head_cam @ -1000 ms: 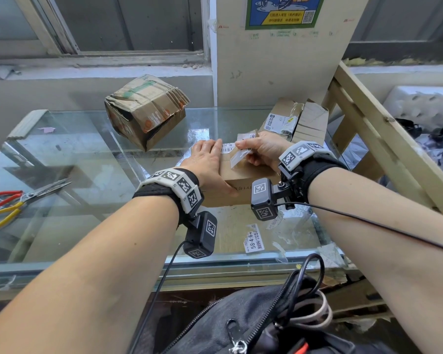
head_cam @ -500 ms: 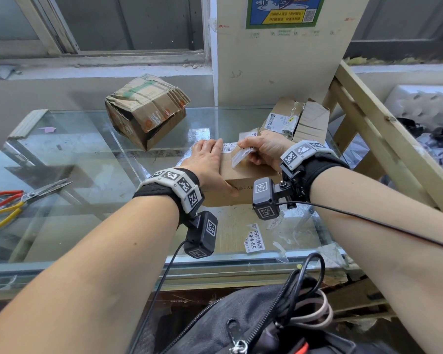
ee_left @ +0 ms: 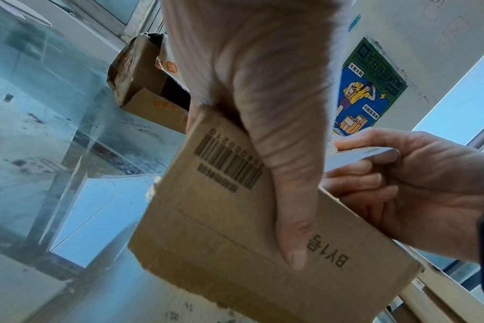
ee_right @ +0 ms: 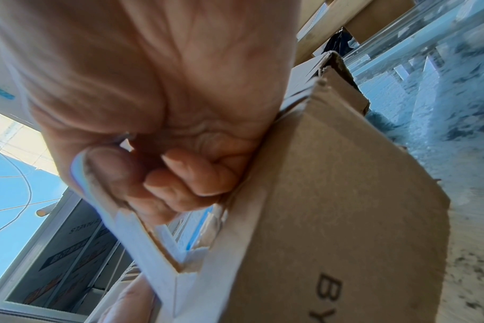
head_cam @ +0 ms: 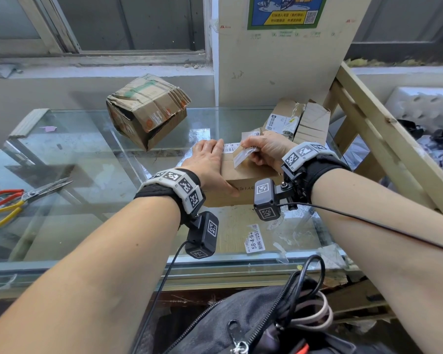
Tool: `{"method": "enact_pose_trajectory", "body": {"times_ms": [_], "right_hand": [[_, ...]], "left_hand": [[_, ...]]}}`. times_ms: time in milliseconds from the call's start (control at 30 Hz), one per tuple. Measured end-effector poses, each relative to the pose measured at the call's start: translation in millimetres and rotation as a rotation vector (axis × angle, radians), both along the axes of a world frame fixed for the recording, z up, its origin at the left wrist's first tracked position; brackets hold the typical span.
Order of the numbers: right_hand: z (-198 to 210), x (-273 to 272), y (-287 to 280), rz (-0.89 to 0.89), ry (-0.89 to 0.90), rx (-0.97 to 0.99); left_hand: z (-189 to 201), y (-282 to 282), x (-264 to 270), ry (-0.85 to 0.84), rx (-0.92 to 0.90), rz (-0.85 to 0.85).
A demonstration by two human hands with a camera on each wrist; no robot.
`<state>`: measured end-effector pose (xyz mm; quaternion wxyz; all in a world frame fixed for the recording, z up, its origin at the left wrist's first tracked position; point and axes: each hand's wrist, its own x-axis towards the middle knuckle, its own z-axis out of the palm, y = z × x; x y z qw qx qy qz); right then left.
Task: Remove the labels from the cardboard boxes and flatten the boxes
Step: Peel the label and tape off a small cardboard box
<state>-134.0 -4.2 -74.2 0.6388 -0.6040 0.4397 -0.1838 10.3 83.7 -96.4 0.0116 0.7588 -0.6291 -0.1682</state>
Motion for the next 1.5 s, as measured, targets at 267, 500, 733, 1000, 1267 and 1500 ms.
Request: {"method": "enact_pose_trajectory", "body": {"times_ms": [267, 500, 733, 1000, 1267, 1500], "right_hand": [[-1.6, -0.8, 0.2, -0.029, -0.031, 0.007], [-3.5, -1.5, -1.9, -0.038, -0.059, 0.024], [-4.5, -1.9, -2.3, -0.058, -0.087, 0.034], [-4.5, -2.0, -2.1, -0.068, -0.114, 0.035], [-4.1, -1.7, -0.7, -0.079, -0.129, 0.042], [-2.2, 0.6, 3.0, -0.125, -0.106, 0.006]], "left_hand": [[0.0, 0.0, 0.5, 0.004, -0.005, -0.005], [0.8, 0.4, 0.0, 0.003, -0.004, -0.003], [1.1, 0.8, -0.2, 0.006, -0.007, -0.006], [-0.7, 0.4, 0.5, 0.004, -0.022, -0.01], [-1.0, 0.6, 0.5, 0.003, -0.019, -0.008], [0.3, 1.5, 0.4, 0.002, -0.01, -0.008]]}}
